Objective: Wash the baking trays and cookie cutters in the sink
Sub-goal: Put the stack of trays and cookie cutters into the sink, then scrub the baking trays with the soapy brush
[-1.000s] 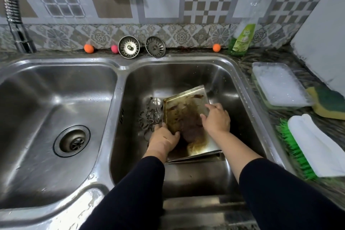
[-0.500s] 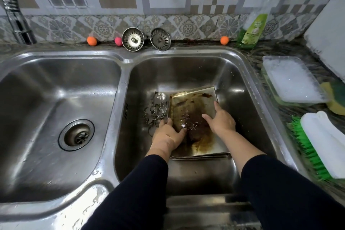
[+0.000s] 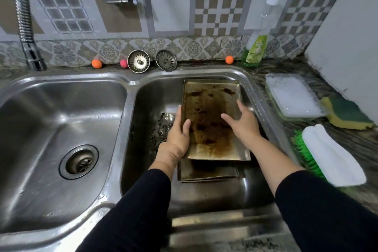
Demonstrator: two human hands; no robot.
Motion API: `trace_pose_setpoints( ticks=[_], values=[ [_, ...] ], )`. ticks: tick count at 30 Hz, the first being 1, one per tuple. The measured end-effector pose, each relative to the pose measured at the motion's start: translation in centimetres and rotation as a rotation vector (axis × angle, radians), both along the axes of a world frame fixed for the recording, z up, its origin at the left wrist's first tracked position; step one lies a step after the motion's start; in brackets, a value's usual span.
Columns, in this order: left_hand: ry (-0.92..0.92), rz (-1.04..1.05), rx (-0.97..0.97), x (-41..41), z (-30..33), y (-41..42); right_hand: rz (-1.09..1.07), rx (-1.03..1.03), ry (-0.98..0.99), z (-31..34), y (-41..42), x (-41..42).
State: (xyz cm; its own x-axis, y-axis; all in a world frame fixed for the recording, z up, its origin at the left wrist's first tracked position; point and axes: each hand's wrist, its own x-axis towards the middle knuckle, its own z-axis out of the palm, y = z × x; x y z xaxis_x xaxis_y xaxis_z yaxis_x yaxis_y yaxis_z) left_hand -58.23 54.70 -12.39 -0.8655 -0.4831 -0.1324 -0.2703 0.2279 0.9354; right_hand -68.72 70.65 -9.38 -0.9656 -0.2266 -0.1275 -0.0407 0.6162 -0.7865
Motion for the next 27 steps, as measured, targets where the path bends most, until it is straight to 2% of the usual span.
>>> trace_pose_setpoints(
  ticks=[5, 7, 10, 12, 15, 22, 25, 27],
  values=[
    [0.224, 0.051, -0.061, -1.2, 3.2, 0.4, 0.078, 0.029, -0.028, 4.9, 2.0, 0.2],
    [0.292, 0.071, -0.089, -1.5, 4.0, 0.7, 0.113, 0.19, 0.088, 6.7, 4.2, 0.6],
    [0.34, 0.156, -0.073, -1.7, 4.8, 1.7, -0.062, 0.554, 0.39, 8.3, 9.3, 2.0],
    [0.339, 0.195, -0.066, -1.7, 5.2, 2.4, -0.193, 0.687, 0.395, 8.2, 12.4, 3.6],
    [0.337, 0.209, -0.06, -1.9, 5.1, 3.1, -0.221, 0.811, 0.311, 6.6, 15.0, 5.9],
    [0.314, 0.196, -0.046, -2.6, 4.7, 4.1, -0.162, 0.861, 0.278, 5.8, 15.8, 6.8],
    [0.338, 0.203, -0.051, -2.7, 5.0, 4.4, -0.169, 0.739, 0.222, 7.4, 15.4, 5.7],
    [0.37, 0.191, -0.055, -2.7, 5.3, 4.1, -0.176, 0.629, 0.275, 9.4, 14.7, 3.7]
  ],
)
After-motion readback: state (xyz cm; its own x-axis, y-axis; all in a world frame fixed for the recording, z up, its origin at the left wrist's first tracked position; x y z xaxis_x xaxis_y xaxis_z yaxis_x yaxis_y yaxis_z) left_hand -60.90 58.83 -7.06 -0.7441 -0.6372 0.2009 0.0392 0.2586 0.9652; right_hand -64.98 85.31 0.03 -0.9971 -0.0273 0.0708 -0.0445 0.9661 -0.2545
